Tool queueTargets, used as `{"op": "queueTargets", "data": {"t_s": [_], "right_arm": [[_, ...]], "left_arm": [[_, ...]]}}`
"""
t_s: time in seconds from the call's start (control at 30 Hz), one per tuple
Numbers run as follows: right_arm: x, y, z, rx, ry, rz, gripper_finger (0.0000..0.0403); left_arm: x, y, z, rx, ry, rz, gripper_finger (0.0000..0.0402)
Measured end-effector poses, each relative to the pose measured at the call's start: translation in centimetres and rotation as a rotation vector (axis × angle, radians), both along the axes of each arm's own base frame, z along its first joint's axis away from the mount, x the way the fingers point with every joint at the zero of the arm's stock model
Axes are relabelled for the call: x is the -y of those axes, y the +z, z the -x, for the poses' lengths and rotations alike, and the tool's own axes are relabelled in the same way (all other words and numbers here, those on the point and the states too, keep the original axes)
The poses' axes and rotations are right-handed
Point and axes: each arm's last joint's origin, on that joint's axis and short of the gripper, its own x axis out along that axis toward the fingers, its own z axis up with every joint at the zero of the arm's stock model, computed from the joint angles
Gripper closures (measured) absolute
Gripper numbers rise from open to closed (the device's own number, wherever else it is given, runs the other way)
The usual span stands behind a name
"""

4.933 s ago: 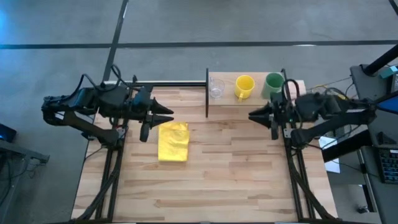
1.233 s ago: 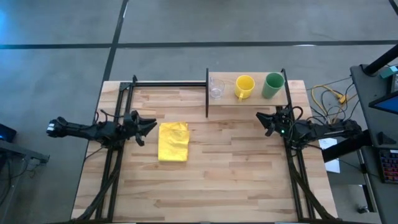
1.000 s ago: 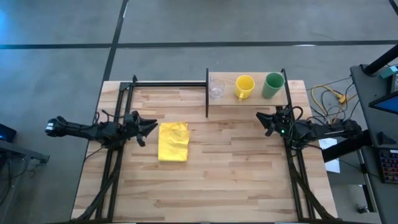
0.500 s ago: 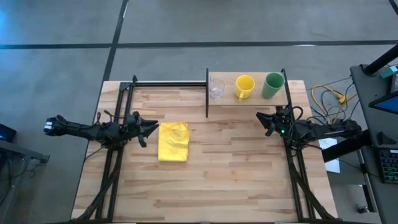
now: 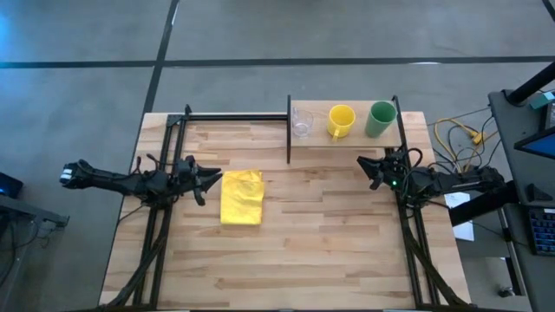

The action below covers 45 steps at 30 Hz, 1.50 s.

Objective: Stack small to large cups/mugs on shelf
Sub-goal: Return to Home Position

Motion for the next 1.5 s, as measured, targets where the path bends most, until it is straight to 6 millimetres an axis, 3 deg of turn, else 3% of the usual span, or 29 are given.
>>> {"op": "queueTargets", "data": {"t_s": [1.5], "right_arm": [[0.0, 0.0, 0.0, 0.0, 0.0, 0.0, 0.0327]], "left_arm": [[0.0, 0.0, 0.0, 0.001, 0.0, 0.0, 0.0313]]}}
